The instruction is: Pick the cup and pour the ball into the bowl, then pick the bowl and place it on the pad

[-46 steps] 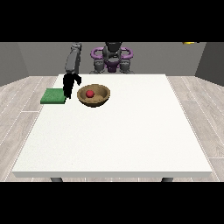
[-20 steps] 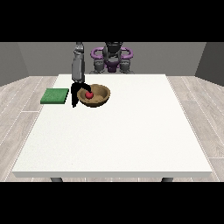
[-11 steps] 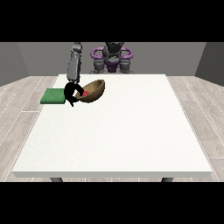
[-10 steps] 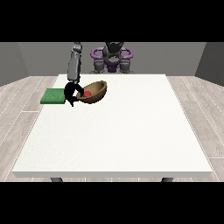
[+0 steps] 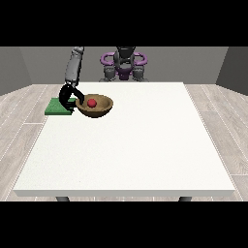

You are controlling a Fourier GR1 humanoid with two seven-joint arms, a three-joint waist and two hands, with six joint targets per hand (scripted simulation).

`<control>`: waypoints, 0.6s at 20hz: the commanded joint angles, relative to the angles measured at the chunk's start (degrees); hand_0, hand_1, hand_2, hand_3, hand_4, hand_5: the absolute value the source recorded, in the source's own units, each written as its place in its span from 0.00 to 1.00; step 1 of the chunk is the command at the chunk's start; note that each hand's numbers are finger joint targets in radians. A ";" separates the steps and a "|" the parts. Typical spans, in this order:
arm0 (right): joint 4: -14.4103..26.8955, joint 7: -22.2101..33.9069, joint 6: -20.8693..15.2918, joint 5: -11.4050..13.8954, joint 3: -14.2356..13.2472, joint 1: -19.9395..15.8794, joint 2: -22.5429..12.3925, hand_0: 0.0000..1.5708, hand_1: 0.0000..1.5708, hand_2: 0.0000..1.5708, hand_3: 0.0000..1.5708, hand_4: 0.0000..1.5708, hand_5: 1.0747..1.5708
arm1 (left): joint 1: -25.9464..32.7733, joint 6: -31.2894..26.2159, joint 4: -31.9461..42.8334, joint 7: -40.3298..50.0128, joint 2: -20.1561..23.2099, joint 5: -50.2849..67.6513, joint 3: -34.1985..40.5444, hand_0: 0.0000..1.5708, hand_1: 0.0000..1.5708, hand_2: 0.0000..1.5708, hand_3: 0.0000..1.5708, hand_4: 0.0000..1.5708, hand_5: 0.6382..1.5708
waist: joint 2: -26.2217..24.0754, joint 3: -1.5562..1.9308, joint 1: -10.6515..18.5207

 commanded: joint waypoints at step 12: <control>-0.46 19.08 13.62 0.41 -0.98 -8.38 -21.20 1.00 1.00 1.00 0.36 0.69 0.99 | 5.18 -3.79 8.99 -7.55 7.20 0.62 5.28 0.00 0.00 0.00 0.00 0.77 0.97 | 0.29 0.53 -7.02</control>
